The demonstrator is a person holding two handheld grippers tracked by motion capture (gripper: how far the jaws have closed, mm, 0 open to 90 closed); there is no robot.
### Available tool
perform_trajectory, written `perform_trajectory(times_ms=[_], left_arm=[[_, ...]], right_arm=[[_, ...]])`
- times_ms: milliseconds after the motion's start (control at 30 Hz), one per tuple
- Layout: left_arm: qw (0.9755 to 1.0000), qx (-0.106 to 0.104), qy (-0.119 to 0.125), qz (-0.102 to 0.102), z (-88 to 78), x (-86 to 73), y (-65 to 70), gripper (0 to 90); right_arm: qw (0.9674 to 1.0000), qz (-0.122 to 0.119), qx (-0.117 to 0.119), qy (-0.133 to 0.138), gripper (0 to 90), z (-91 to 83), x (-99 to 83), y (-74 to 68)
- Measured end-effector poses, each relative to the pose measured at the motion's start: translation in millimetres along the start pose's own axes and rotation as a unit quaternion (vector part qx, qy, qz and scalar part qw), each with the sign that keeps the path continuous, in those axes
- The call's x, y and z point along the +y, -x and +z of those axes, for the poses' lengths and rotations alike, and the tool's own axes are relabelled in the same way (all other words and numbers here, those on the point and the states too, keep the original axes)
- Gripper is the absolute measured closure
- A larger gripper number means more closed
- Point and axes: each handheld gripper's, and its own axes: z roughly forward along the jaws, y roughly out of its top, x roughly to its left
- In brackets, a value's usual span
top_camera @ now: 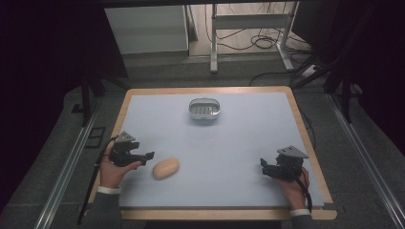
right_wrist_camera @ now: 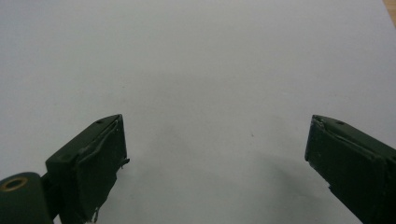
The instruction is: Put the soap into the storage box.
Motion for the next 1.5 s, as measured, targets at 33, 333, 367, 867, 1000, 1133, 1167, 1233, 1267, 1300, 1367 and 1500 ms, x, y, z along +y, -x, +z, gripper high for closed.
perform_trajectory(times_ms=[33, 333, 367, 867, 1000, 1133, 1167, 1233, 1267, 1300, 1367, 1500], left_arm=[[1.0000, 0.001, -0.001, 0.000, 0.0, 0.0, 0.6, 19.9], [0.9999, 0.002, -0.004, 0.011, -1.0, -1.9, 5.6, 19.8], [0.9999, 0.001, -0.003, 0.011, -1.3, -2.2, 6.8, 19.8], [0.9999, 0.001, -0.012, 0.010, 2.7, -0.5, 7.0, 20.3], [0.9998, 0.001, -0.013, 0.014, 0.8, 0.9, 9.9, 20.3], [0.9999, -0.001, -0.009, 0.011, -6.5, 3.0, 13.8, 23.9], [0.9999, -0.001, -0.011, 0.012, -8.4, 3.3, 14.7, 23.9], [0.9997, 0.002, -0.017, 0.016, -10.8, 4.0, 15.5, 23.9], [0.9997, 0.001, -0.019, 0.016, -11.9, 4.8, 16.1, 23.9], [0.9997, 0.000, -0.020, 0.016, -13.1, 5.7, 17.1, 23.9], [0.9996, -0.003, -0.021, 0.021, -16.0, 8.4, 18.8, 23.8], [0.9991, 0.001, -0.025, 0.035, -19.5, 14.3, 22.9, 23.2]], right_arm=[[1.0000, 0.000, 0.000, 0.000, 5.6, 0.0, 0.0, 0.0], [0.9998, 0.007, 0.012, 0.012, 5.6, -2.4, -1.2, 2.4], [0.9998, 0.009, 0.011, 0.014, 5.9, -2.8, -1.4, 2.6], [0.9993, 0.006, 0.031, 0.019, 6.8, -4.7, -3.3, 4.7], [0.9994, 0.004, 0.030, 0.019, 6.8, -5.0, -3.4, 4.0], [0.9994, 0.001, 0.032, 0.013, 6.8, -3.9, -2.9, 3.5], [0.9994, 0.003, 0.033, 0.013, 6.8, -4.0, -3.0, 3.8], [0.9992, 0.004, 0.034, 0.018, 6.8, -4.9, -3.4, 4.3], [0.9991, 0.005, 0.036, 0.020, 6.9, -5.3, -3.6, 4.5], [0.9991, 0.005, 0.036, 0.020, 7.2, -5.4, -3.6, 4.7], [0.9990, 0.004, 0.038, 0.021, 7.9, -5.5, -3.7, 4.6], [0.9990, 0.004, 0.039, 0.020, 7.9, -5.5, -3.7, 4.8]])
